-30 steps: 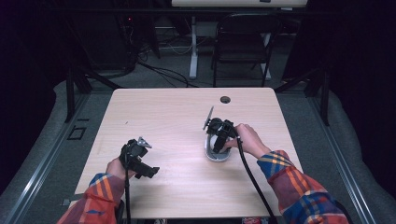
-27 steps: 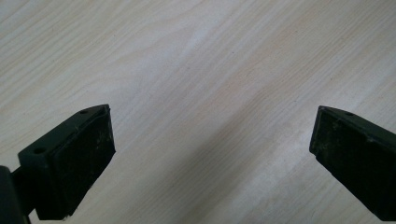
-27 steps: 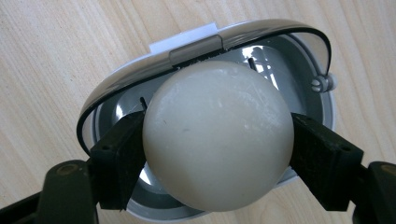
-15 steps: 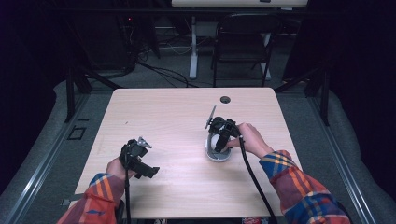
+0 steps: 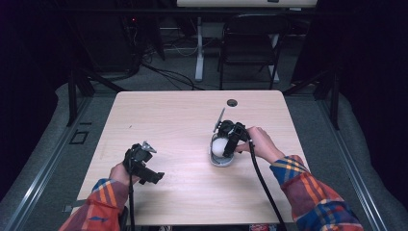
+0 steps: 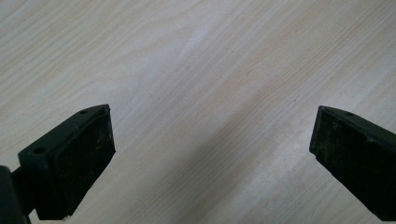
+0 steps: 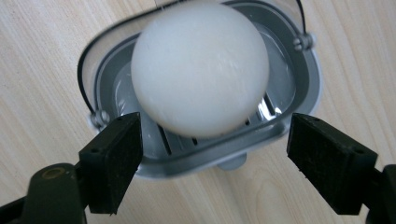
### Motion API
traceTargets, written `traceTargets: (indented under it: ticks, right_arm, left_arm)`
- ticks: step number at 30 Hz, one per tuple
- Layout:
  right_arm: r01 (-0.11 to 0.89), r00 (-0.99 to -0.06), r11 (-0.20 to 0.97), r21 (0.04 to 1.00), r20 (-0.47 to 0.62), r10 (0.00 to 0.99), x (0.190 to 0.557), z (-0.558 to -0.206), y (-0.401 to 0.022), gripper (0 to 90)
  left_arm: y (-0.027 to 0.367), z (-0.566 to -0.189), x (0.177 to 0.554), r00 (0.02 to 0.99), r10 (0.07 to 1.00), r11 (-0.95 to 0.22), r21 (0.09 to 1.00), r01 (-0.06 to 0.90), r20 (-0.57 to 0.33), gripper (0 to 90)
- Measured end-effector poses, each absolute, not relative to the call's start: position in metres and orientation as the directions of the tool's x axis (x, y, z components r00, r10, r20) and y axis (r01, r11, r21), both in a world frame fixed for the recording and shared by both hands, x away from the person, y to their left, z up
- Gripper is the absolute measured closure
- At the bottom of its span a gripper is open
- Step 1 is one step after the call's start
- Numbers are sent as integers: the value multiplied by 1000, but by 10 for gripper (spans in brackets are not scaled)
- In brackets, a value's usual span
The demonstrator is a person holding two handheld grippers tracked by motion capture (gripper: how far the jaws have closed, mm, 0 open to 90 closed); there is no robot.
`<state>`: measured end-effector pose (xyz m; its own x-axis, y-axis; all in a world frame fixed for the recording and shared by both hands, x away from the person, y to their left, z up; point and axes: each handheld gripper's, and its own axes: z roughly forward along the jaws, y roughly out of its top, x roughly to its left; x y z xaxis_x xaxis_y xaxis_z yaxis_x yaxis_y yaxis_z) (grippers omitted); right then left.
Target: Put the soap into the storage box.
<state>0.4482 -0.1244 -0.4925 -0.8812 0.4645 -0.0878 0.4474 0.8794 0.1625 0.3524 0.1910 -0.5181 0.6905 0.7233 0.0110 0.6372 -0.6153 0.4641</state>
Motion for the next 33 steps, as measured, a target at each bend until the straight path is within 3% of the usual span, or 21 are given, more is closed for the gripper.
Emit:
traceTargets:
  ticks: [14, 33]
  right_arm:
    - [450, -873, 867, 214, -99, 477, 438, -473, -141, 129]
    - [509, -829, 827, 241, -121, 546, 412, -462, -203, 7]
  left_arm:
    - [191, -518, 352, 689, 725, -614, 464, 638, 11, 0]
    - [189, -519, 352, 690, 724, -620, 455, 639, 17, 1]
